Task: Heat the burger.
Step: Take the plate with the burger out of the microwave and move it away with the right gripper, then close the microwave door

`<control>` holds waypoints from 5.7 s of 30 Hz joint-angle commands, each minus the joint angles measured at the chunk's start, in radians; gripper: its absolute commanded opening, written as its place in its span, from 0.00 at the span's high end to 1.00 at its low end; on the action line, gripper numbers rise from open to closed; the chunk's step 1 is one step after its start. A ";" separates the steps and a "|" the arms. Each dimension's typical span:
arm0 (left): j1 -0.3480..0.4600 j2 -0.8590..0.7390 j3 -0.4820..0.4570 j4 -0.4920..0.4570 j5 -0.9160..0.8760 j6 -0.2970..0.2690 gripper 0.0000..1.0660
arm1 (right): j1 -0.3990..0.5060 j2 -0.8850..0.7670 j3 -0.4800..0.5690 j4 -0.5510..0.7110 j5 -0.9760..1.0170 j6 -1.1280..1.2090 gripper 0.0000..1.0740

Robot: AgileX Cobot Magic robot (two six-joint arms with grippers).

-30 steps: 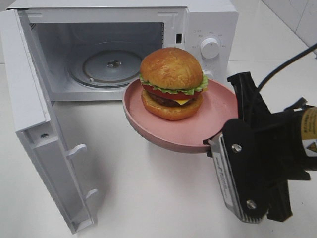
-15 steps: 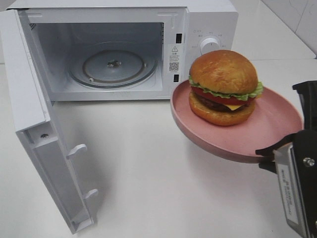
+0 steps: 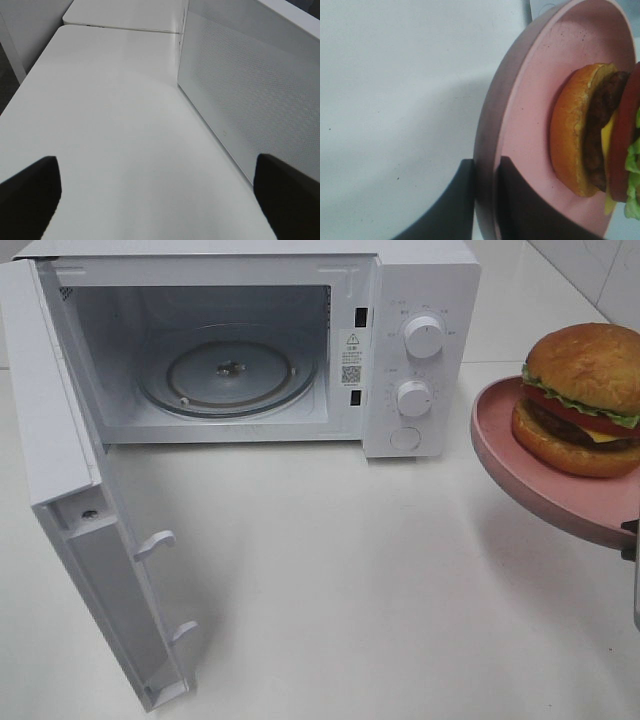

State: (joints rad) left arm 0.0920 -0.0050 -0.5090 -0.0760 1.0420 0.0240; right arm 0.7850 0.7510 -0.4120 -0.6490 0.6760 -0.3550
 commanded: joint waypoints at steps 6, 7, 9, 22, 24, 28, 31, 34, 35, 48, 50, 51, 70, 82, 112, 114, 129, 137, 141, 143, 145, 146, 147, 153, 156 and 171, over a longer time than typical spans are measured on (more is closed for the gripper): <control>0.001 -0.019 0.004 0.000 -0.007 -0.002 0.06 | -0.001 -0.010 -0.007 -0.179 0.090 0.229 1.00; 0.001 -0.019 0.004 0.000 -0.007 -0.002 0.06 | -0.001 -0.010 -0.007 -0.204 0.118 0.268 1.00; 0.001 -0.019 0.004 0.000 -0.007 -0.002 0.06 | -0.001 -0.007 -0.007 -0.214 0.131 0.293 1.00; 0.001 -0.019 0.004 0.000 -0.007 -0.002 0.06 | -0.001 0.164 -0.007 -0.352 0.250 0.729 1.00; 0.001 -0.019 0.004 0.000 -0.007 -0.002 0.06 | -0.001 0.205 -0.007 -0.369 0.253 0.786 1.00; 0.001 -0.019 0.004 0.000 -0.007 -0.002 0.06 | -0.001 0.262 -0.008 -0.391 0.268 0.867 1.00; 0.001 -0.019 0.004 0.000 -0.007 -0.002 0.06 | -0.001 0.319 -0.023 -0.396 0.293 0.937 1.00; 0.001 -0.019 0.004 -0.001 -0.007 -0.002 0.06 | -0.001 0.380 -0.046 -0.398 0.322 1.016 1.00; 0.001 -0.019 0.004 -0.001 -0.007 -0.002 0.06 | -0.001 0.380 -0.046 -0.398 0.322 1.016 1.00; 0.001 -0.019 0.004 -0.001 -0.007 -0.002 0.06 | -0.007 0.681 -0.135 -0.394 0.414 1.367 1.00; 0.001 -0.019 0.004 -0.001 -0.007 -0.002 0.06 | -0.007 0.724 -0.143 -0.391 0.409 1.384 1.00; 0.001 -0.019 0.004 -0.001 -0.007 -0.002 0.06 | -0.007 0.724 -0.143 -0.391 0.409 1.384 1.00; 0.001 -0.019 0.004 -0.001 -0.007 -0.002 0.06 | -0.148 1.048 -0.158 -0.428 0.218 1.579 0.99; 0.001 -0.019 0.004 -0.001 -0.007 -0.002 0.06 | -0.144 1.040 -0.158 -0.429 0.210 1.589 0.63; 0.001 -0.019 0.004 -0.001 -0.007 -0.002 0.06 | -0.144 0.358 -0.158 0.220 0.082 0.841 0.37; 0.001 -0.019 0.004 -0.001 -0.007 -0.002 0.06 | -0.144 0.303 -0.158 0.282 0.084 0.790 0.33; 0.001 -0.019 0.004 -0.001 -0.007 -0.002 0.06 | -0.144 -0.061 -0.158 0.447 0.317 0.669 0.29; 0.001 -0.019 0.004 -0.001 -0.007 -0.002 0.06 | -0.144 -0.183 -0.158 0.448 0.444 0.669 0.29; 0.001 -0.019 0.004 -0.001 -0.007 -0.002 0.06 | -0.144 -0.257 -0.156 0.448 0.466 0.669 0.29; 0.001 -0.019 0.004 -0.001 -0.007 -0.002 0.06 | -0.149 -0.301 -0.156 0.447 0.461 0.668 0.29; 0.001 -0.019 0.004 -0.001 -0.007 -0.002 0.06 | -0.162 -0.324 -0.156 0.447 0.456 0.666 0.29; 0.001 -0.019 0.004 -0.001 -0.007 -0.002 0.06 | -0.201 -0.360 -0.152 0.448 0.451 0.653 0.29; 0.001 -0.019 0.004 -0.001 -0.007 -0.002 0.06 | -0.254 -0.401 -0.141 0.448 0.447 0.627 0.29; 0.001 -0.019 0.004 -0.001 -0.007 -0.002 0.06 | -0.338 -0.483 -0.133 0.468 0.425 0.590 0.29; 0.001 -0.019 0.004 -0.001 -0.007 -0.002 0.06 | -0.404 -0.561 -0.133 0.502 0.395 0.559 0.29; 0.001 -0.017 0.004 -0.005 -0.007 -0.002 0.06 | -0.649 -0.781 -0.092 0.553 0.330 0.459 0.29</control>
State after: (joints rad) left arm 0.0920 -0.0050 -0.5090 -0.0760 1.0420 0.0240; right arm 0.1540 -0.0040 -0.5080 -0.1070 1.0200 0.1310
